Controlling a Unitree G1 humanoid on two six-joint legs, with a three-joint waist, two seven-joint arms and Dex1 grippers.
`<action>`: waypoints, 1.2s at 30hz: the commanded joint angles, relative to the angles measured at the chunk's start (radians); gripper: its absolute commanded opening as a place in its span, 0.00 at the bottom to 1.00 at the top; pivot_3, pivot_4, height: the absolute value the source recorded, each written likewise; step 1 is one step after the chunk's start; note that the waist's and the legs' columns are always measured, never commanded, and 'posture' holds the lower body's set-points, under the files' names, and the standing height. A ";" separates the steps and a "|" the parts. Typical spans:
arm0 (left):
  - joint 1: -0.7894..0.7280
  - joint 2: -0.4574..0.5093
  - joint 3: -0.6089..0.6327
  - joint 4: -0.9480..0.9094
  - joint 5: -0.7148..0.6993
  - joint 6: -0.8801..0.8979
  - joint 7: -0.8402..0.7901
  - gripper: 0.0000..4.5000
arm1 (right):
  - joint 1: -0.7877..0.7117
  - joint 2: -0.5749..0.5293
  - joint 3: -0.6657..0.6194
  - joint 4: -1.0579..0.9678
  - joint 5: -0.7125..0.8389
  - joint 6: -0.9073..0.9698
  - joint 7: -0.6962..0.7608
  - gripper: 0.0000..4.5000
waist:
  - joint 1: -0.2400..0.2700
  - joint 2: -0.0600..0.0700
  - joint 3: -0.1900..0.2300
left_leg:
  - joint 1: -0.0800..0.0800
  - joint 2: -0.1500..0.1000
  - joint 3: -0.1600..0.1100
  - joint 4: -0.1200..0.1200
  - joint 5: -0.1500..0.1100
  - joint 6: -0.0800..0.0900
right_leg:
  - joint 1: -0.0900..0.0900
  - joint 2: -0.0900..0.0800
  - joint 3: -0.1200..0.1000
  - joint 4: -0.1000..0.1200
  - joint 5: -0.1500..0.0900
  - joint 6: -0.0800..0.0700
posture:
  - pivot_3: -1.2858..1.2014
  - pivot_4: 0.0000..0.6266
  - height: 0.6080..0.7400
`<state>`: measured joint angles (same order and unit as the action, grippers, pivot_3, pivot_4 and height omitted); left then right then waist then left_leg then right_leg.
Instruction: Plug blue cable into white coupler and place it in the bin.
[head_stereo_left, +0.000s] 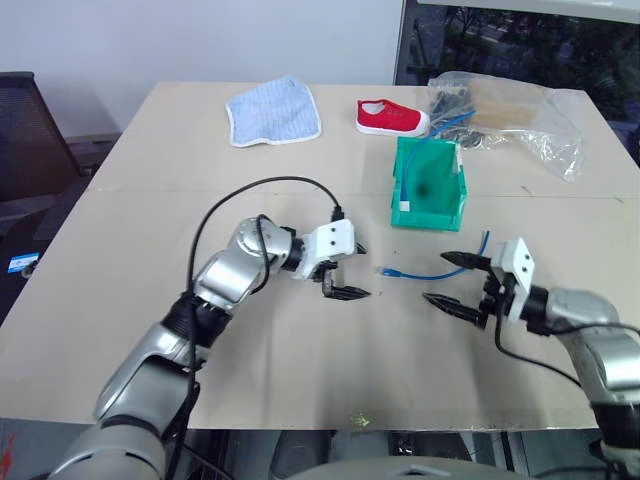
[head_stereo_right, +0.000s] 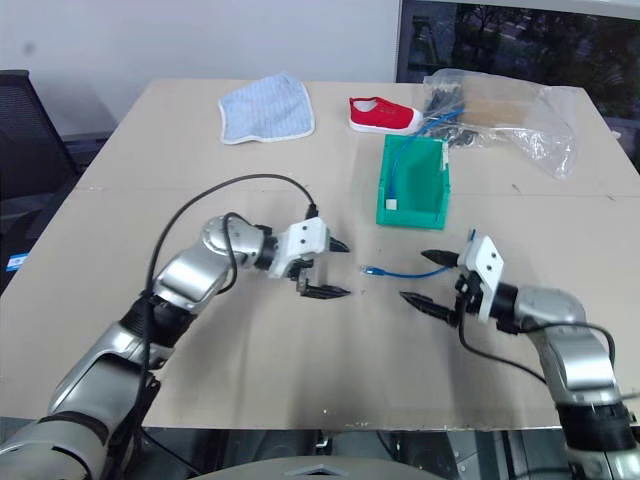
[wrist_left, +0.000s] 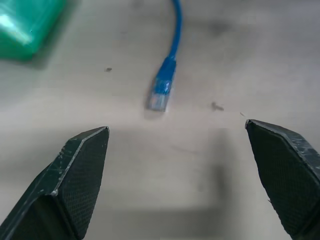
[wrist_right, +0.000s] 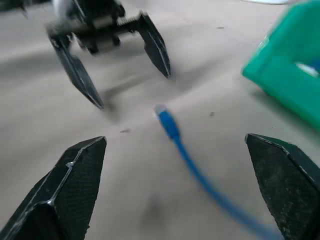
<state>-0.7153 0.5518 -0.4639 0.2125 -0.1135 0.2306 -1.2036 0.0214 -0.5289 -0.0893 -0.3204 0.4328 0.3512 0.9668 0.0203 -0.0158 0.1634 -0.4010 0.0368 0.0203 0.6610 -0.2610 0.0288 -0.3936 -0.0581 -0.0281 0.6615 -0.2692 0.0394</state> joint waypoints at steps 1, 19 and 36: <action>-0.068 -0.062 -0.011 0.129 0.037 -0.095 -0.040 1.00 | 0.117 0.021 -0.047 -0.122 0.032 -0.011 -0.070 0.98 | -0.006 0.000 0.000 | 0.001 0.000 0.001 0.001 0.000 0.000 | 0.000 0.001 0.002 0.001 0.000 0.000 | 0.52 0.24 1.00; -0.199 -0.200 0.004 0.433 0.115 -0.278 -0.160 0.02 | 0.336 0.084 -0.042 -0.210 0.041 -0.072 -0.218 1.00 | -0.008 -0.001 0.000 | 0.002 0.001 0.001 0.007 0.000 0.000 | 0.001 0.008 0.016 0.001 0.000 0.000 | 0.52 0.24 1.00; -0.154 -0.278 0.270 0.030 -0.399 0.518 -0.194 0.01 | 0.037 0.303 -0.109 -0.304 0.775 0.196 -0.527 0.94 | -0.026 -0.001 0.000 | 0.000 0.001 -0.003 0.008 0.000 0.000 | 0.000 0.009 0.017 0.003 0.001 0.001 | 0.52 0.24 1.00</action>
<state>-0.8601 0.2808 -0.2274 0.2852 -0.4709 0.7282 -1.4058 0.0657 -0.2113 -0.1832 -0.5765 1.1504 0.5393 0.4486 -0.0062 -0.0172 0.1634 -0.4012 0.0378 0.0177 0.6687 -0.2612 0.0291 -0.3932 -0.0498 -0.0104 0.6639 -0.2684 0.0404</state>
